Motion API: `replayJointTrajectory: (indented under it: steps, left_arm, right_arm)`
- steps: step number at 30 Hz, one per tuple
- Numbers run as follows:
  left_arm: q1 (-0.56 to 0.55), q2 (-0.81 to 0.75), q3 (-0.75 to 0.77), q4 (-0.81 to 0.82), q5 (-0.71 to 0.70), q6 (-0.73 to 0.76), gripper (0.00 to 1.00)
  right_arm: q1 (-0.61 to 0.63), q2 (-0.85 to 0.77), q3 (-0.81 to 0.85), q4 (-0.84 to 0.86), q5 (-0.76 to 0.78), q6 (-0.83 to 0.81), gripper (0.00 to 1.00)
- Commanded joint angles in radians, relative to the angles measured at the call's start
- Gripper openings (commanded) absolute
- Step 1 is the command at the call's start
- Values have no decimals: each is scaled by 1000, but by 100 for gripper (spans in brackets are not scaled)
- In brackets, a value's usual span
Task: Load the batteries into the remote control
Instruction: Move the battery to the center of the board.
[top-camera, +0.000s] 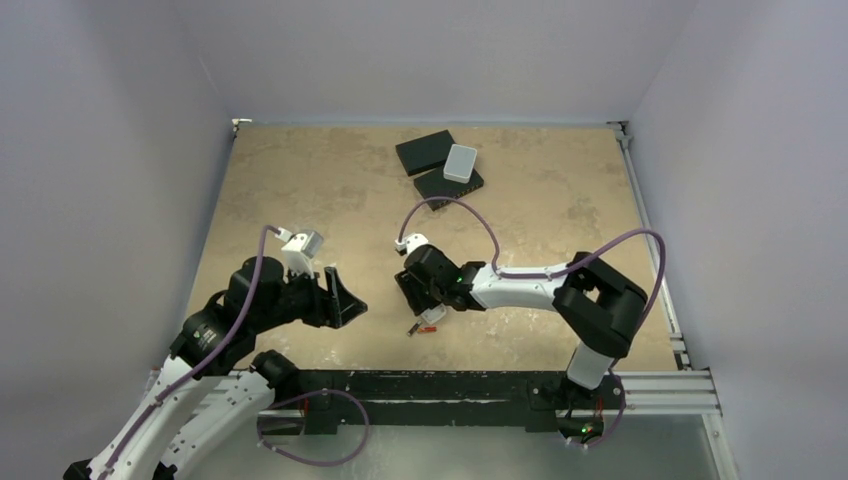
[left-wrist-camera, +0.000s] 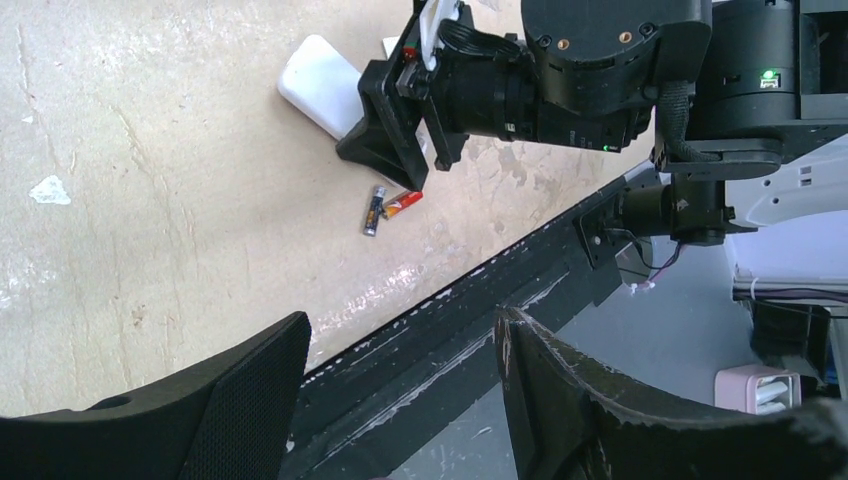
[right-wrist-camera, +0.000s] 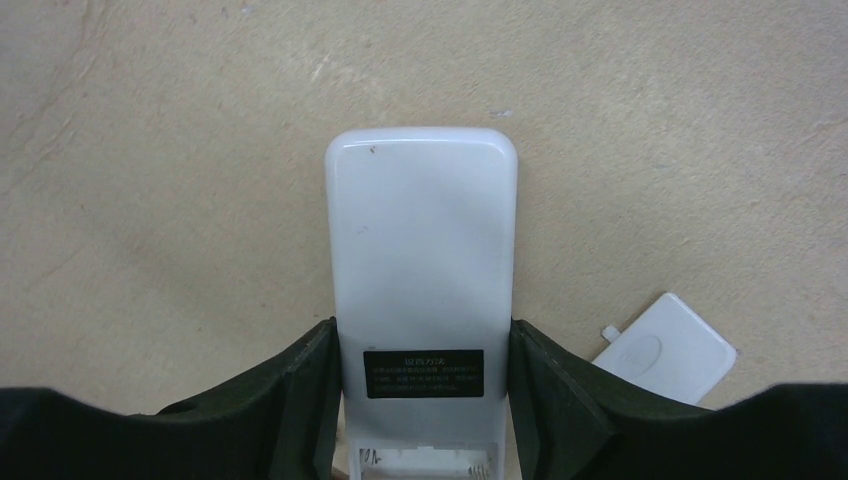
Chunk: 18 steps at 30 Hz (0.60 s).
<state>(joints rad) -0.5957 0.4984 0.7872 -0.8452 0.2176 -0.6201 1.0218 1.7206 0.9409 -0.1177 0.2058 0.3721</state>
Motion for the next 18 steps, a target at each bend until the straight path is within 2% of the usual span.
replayJointTrajectory:
  steps: [1, 11, 18]
  left_arm:
    - [2, 8, -5, 44, 21, -16, 67]
    - [2, -11, -4, 32, 24, -32, 67]
    - [2, -24, 6, 17, 23, -36, 67]
  right_arm:
    - [32, -39, -18, 5, -48, -92, 29]
    - [127, -29, -24, -39, -85, -222, 30]
    - [175, -61, -30, -61, -190, -303, 29]
